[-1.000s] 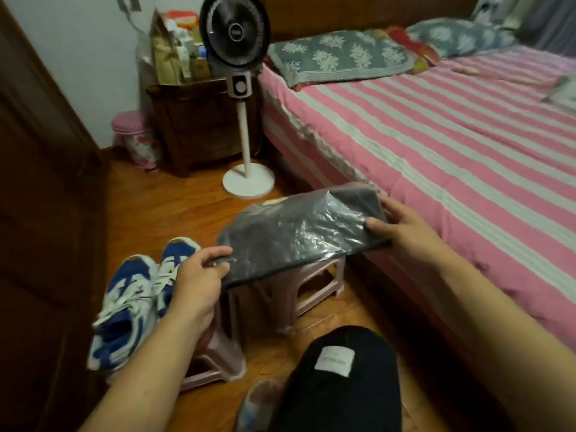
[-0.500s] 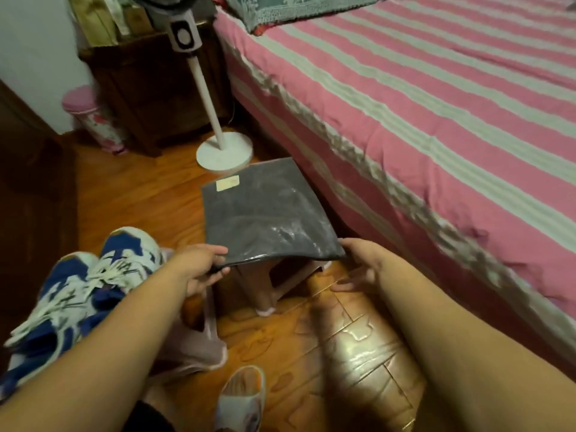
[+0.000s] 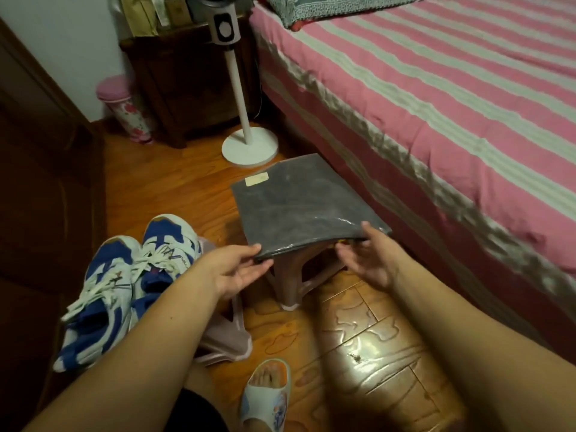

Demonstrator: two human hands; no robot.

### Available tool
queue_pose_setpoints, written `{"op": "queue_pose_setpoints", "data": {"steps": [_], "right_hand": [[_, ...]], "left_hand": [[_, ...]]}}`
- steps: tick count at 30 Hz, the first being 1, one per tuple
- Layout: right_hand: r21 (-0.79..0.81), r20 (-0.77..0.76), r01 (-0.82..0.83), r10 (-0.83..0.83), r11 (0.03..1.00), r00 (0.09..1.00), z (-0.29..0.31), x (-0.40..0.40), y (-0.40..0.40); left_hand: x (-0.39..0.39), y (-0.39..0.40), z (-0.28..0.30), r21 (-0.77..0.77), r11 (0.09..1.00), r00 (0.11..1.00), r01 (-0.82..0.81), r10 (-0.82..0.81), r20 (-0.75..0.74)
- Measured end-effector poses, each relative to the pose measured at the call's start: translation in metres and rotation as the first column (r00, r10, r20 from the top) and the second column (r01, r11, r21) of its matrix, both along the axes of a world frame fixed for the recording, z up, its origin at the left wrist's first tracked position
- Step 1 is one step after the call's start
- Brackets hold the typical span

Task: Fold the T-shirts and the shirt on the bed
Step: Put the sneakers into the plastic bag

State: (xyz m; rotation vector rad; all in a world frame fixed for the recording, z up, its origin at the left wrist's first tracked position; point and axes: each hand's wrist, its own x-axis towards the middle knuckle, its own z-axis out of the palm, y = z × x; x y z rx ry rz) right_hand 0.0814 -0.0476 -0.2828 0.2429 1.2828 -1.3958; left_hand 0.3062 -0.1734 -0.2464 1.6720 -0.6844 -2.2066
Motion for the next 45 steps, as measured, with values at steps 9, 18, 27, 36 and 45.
{"op": "queue_pose_setpoints", "data": {"steps": [9, 18, 27, 36, 45], "right_hand": [[-0.044, -0.238, -0.304, 0.285, 0.952, 0.928, 0.028, 0.118, -0.03], [-0.019, -0.064, -0.283, 0.282, 0.959, 0.957, 0.025, 0.121, -0.037], [0.011, -0.073, -0.153, 0.154, 0.988, 0.985, 0.019, 0.121, -0.04], [0.124, -0.157, 0.149, -0.129, 0.981, 0.979, -0.014, 0.012, -0.042], [0.183, -0.209, 0.218, -0.179, 0.959, 0.961, -0.008, -0.047, -0.011]], "left_hand": [[-0.023, 0.022, -0.019, -0.405, 0.887, 0.964, 0.221, -0.137, 0.228], [-0.015, 0.015, -0.024, -0.475, 0.776, 0.881, 0.415, -0.214, 0.421], [-0.043, 0.024, -0.013, -0.452, 0.716, 0.749, 0.532, -0.149, 0.645], [-0.016, -0.014, -0.02, -0.268, 0.542, 0.444, 0.797, -0.224, 0.867], [-0.015, -0.016, -0.018, -0.312, 0.52, 0.383, 0.795, -0.032, 0.923]]}}
